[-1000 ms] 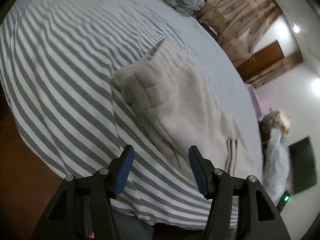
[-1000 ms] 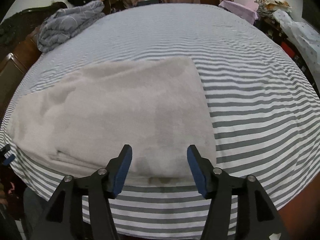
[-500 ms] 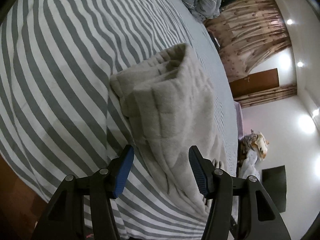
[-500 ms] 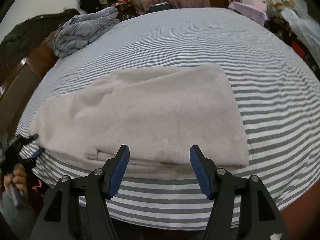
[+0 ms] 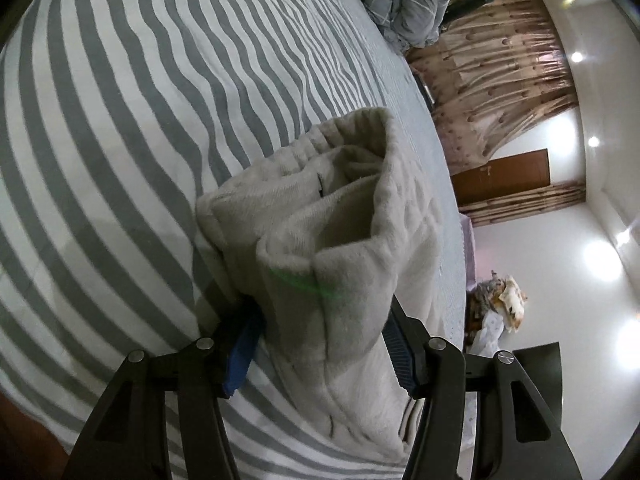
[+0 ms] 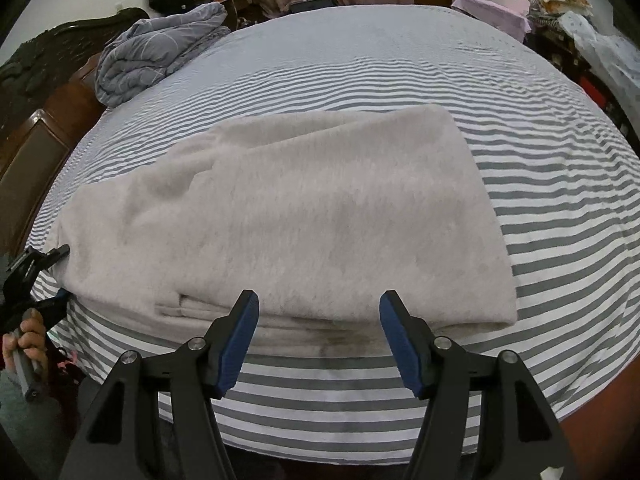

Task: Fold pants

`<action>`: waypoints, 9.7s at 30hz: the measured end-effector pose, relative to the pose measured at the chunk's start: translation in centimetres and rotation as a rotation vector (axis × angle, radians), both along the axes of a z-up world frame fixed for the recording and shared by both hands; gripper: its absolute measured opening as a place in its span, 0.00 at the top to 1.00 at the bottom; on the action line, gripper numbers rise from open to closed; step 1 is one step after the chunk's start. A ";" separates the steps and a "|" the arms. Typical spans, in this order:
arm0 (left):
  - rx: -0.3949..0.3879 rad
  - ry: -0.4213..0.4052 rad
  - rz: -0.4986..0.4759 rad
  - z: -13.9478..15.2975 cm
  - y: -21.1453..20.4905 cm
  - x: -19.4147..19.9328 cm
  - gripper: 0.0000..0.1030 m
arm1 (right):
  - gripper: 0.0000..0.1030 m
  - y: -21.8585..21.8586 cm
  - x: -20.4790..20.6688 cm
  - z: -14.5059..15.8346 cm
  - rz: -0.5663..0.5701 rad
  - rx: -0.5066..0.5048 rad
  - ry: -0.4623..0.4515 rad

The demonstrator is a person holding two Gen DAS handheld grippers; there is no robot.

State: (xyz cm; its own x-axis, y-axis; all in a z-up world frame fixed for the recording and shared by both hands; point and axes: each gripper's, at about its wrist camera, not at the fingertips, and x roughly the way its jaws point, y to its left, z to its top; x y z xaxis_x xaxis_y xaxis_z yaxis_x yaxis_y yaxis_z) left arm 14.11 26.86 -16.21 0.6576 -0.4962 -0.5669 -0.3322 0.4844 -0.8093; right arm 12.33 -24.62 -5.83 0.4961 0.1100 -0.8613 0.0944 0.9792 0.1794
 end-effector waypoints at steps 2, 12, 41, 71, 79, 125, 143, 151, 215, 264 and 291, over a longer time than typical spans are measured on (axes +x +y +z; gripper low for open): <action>0.003 -0.007 0.010 0.0 -0.3 0.6 0.44 | 0.41 0.1 0.1 -0.2 -0.002 0.004 0.006; 0.107 -0.059 0.025 0.3 -1.4 0.4 0.64 | 0.41 0.6 0.0 -0.4 0.008 0.011 0.005; 0.389 -0.052 0.021 5.3 -6.9 0.8 0.82 | 0.34 0.5 2.1 -1.6 0.009 -0.011 0.022; 0.898 -0.281 -0.574 13.5 -51.8 1.2 0.84 | 0.34 -18.0 -4.8 -1.1 -0.312 0.302 -0.102; 1.082 -0.275 -0.591 10.1 -55.4 -0.7 0.78 | 0.34 -20.2 -5.7 -2.4 -0.347 0.328 -0.094; 0.911 -0.103 -0.457 6.3 -34.7 -2.0 0.25 | 0.24 -9.0 1.6 -2.4 -0.115 0.396 -0.017; 0.923 -0.127 -0.482 6.8 -34.4 -1.9 0.23 | 0.62 -8.7 3.3 0.2 -0.161 0.316 -0.089; 0.928 -0.143 -0.500 7.0 -34.9 -2.3 0.23 | 0.62 -10.4 2.4 -1.7 -0.197 0.370 -0.077; 0.394 -0.079 -0.631 3.1 -31.2 6.7 0.25 | 0.21 -13.3 7.7 -8.5 0.143 0.680 0.010; 0.694 -0.128 -0.461 5.8 -20.0 23.1 0.51 | 0.38 3.0 27.5 -6.4 0.163 0.425 0.013; 0.999 -0.116 -0.293 14.9 -21.5 3.1 0.16 | 0.01 7.1 9.6 7.3 0.099 -0.111 -0.304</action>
State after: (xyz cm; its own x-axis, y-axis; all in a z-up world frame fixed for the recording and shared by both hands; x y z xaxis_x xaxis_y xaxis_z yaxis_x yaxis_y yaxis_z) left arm 17.17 5.39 -1.32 0.6640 0.0139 -0.7476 -0.0393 0.9991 -0.0163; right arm 21.95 -17.53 1.42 0.7236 0.0844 -0.6850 -0.0433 0.9961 0.0770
